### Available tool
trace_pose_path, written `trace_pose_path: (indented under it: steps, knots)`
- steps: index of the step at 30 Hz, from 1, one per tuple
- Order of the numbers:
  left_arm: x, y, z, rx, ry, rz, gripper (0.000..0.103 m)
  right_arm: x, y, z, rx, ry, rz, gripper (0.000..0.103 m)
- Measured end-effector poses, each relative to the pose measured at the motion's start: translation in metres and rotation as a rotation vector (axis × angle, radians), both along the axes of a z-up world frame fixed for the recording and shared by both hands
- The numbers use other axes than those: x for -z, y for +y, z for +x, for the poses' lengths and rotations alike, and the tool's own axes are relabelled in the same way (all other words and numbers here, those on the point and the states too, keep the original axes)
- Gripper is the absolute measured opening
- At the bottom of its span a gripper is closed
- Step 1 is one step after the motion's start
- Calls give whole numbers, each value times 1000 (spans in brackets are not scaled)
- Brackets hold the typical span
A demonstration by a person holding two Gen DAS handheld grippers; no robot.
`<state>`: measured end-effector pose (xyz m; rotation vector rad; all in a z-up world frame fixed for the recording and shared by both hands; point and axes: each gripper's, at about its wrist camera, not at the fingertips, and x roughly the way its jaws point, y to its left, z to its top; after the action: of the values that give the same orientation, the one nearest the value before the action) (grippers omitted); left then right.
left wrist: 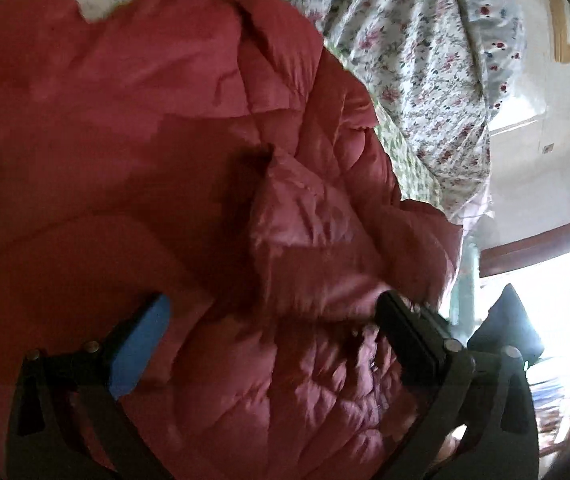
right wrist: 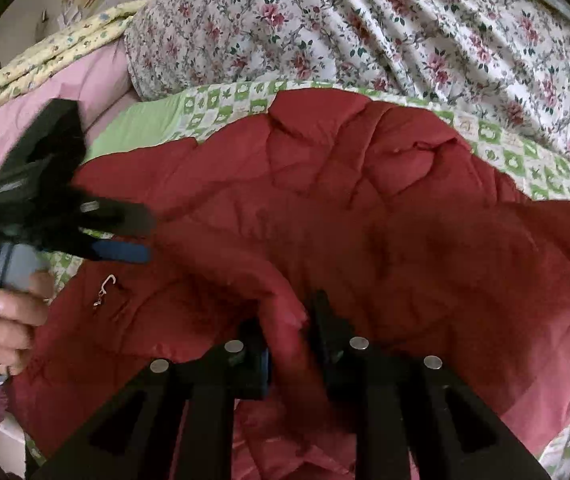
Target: Fold large clothes
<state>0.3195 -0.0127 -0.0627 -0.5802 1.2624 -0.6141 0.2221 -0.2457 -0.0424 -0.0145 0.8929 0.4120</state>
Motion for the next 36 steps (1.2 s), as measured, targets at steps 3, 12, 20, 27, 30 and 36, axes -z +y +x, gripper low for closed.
trace_pose_path:
  steps: [3, 12, 20, 27, 30, 36]
  knots:
    - [8, -16, 12, 32, 15, -20, 66, 1, 0, -1, -5, 1, 5, 21]
    - [-8, -17, 12, 35, -86, 27, 16, 2, -6, -1, -2, 30, 41, 46]
    - [-41, 27, -3, -44, -285, 248, 16, -15, -23, -17, 45, -22, 66, 57]
    - [-37, 44, -8, -55, -430, 395, 16, -15, -75, 0, 233, -44, 96, 57]
    - [-28, 37, -8, -44, -442, 481, 18, -2, -89, 12, 285, -8, 85, 57]
    - [-32, 58, -15, -134, -415, 472, 35, 34, -99, 22, 312, 75, 58, 57]
